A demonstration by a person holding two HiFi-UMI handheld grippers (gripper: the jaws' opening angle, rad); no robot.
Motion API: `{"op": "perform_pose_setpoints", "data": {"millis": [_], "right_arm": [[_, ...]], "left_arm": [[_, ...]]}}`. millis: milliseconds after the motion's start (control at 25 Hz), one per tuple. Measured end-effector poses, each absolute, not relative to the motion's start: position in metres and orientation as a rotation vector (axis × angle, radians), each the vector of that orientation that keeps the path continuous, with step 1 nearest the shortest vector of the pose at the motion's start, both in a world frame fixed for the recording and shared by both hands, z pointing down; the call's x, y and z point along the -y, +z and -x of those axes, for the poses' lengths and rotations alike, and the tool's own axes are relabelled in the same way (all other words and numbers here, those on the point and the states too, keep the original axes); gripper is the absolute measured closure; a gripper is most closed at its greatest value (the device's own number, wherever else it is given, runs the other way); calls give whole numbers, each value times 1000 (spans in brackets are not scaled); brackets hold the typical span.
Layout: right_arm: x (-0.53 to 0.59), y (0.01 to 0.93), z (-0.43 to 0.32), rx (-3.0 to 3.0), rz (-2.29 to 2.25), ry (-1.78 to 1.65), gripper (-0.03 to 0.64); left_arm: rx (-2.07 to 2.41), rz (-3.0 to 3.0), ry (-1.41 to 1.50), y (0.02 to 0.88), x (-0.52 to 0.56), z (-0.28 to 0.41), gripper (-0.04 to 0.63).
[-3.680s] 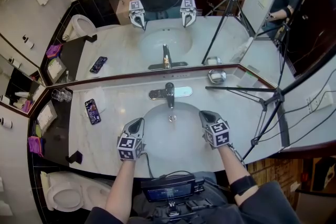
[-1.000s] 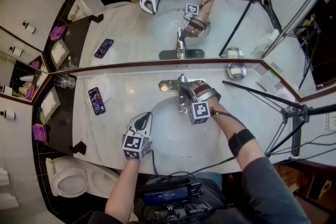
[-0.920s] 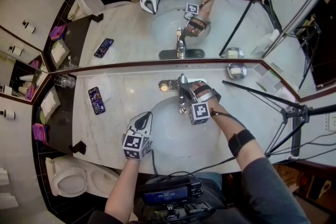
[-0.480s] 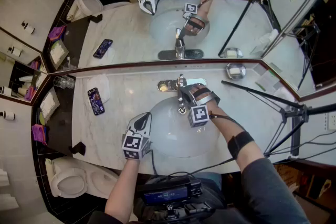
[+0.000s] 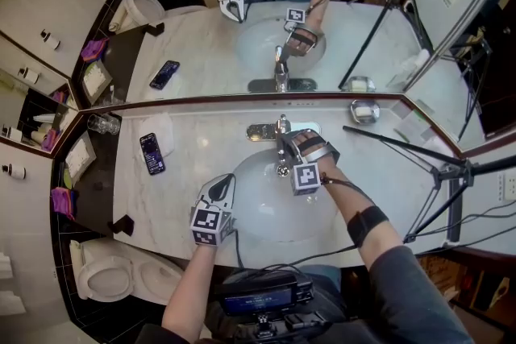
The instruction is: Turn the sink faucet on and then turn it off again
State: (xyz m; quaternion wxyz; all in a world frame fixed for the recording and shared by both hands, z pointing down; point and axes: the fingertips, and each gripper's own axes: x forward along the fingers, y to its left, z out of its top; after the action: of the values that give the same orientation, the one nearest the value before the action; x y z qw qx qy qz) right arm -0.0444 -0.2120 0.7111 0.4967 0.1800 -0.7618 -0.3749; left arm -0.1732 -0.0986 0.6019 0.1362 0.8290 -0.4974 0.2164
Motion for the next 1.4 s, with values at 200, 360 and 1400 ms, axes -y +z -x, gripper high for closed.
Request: {"op": "perform_pose_setpoints", "data": {"millis": [200, 360, 1400], "right_arm": [[202, 705, 41, 1867, -476, -850, 520], [191, 694, 29, 1899, -534, -806, 520], [89, 570, -78, 2291, -1419, 264, 597]], "left_arm": [[1436, -2408, 619, 596, 90, 175, 591], [1462, -2404, 604, 594, 84, 178, 591], [1464, -2473, 471, 559, 56, 198, 591]]}}
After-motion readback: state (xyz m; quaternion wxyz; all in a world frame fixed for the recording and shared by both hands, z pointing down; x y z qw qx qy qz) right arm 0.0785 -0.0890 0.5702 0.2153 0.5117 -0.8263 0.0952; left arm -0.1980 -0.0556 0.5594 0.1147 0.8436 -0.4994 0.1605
